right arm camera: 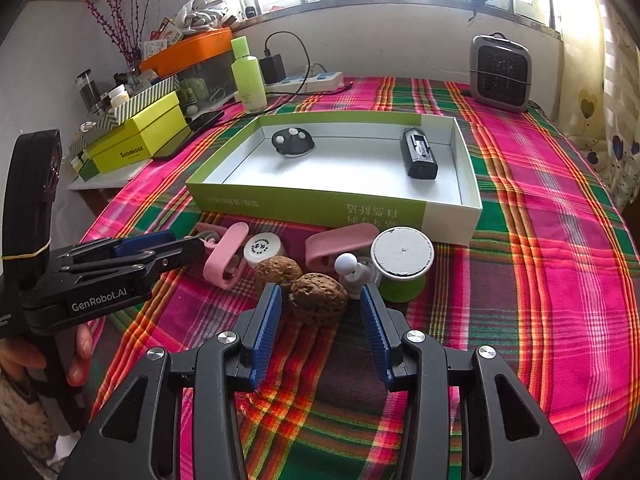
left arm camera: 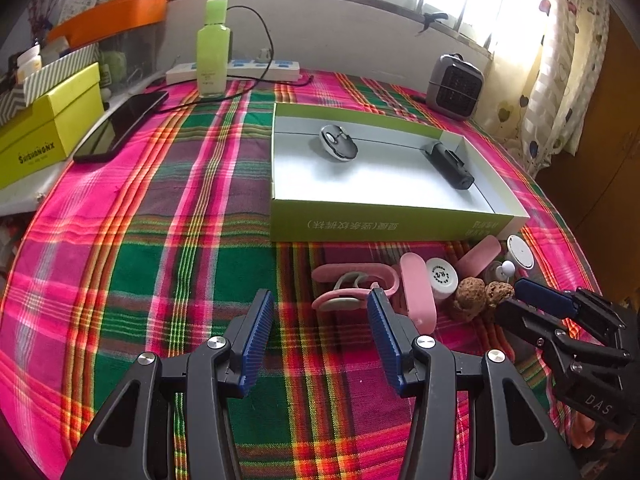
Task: Organize objects
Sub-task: 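Close the right tool on a walnut while the left tool grasps a pink hook clip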
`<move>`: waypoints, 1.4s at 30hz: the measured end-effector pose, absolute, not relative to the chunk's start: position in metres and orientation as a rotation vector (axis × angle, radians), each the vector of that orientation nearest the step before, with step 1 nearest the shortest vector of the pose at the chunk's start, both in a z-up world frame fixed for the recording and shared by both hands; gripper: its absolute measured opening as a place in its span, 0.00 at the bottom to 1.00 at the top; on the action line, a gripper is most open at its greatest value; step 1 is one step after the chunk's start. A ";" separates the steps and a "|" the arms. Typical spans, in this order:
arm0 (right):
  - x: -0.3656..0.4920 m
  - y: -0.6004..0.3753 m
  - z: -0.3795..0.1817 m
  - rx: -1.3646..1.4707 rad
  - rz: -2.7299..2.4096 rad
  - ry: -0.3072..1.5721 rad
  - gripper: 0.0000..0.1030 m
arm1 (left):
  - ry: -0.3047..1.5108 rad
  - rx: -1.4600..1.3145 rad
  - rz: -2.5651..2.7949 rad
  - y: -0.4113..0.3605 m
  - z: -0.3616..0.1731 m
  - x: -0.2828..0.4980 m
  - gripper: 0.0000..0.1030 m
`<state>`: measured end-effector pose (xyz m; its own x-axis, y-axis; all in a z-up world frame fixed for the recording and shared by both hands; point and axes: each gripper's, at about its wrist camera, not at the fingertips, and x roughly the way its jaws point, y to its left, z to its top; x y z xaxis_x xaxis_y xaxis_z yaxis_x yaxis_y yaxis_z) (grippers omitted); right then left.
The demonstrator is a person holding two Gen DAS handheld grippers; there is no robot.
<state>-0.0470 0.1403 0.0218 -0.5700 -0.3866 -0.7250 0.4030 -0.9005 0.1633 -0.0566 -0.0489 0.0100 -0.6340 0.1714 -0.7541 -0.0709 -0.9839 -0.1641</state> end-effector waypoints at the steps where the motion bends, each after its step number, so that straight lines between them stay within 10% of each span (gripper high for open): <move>1: -0.048 0.139 0.021 1.124 -2.446 0.031 0.41 | -0.164 -1.274 2.709 -0.048 0.010 -0.058 0.47; 42: -0.043 0.147 0.019 1.134 -2.457 0.027 0.33 | 0.126 -1.224 2.609 -0.028 0.008 -0.079 0.47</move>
